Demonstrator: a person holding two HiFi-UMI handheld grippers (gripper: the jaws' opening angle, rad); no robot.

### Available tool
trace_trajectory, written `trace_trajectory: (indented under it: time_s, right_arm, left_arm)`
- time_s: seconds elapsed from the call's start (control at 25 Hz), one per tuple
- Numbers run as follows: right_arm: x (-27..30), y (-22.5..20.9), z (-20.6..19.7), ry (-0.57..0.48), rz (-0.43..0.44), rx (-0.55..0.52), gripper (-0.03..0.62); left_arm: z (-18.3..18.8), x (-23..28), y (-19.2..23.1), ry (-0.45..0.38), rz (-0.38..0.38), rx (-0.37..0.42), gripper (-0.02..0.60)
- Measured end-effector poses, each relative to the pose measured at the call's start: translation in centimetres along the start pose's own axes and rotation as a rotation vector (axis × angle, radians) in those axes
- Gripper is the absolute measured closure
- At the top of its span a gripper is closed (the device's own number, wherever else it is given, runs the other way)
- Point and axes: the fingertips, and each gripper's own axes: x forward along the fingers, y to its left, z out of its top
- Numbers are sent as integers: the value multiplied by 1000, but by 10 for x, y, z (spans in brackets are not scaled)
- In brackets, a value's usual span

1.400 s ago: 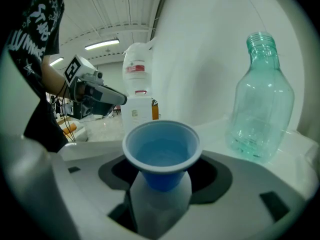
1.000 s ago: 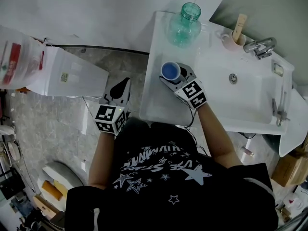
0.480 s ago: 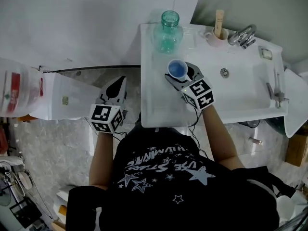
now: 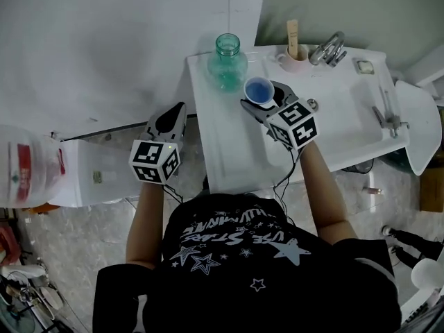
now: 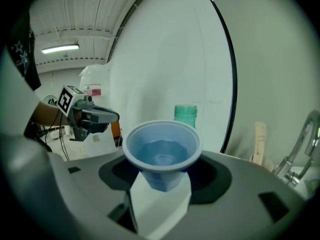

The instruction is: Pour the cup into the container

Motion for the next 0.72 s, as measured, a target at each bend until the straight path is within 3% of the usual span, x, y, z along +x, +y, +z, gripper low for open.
trace_trajectory:
  time_s: [0.2, 0.72]
  right_arm:
    - [0, -11, 16, 27, -21, 5, 310]
    - [7, -64, 66, 57, -171, -24, 319]
  left_arm:
    - [19, 17, 8, -17, -48, -4, 569]
    - [62, 68, 36, -57, -145, 23, 569]
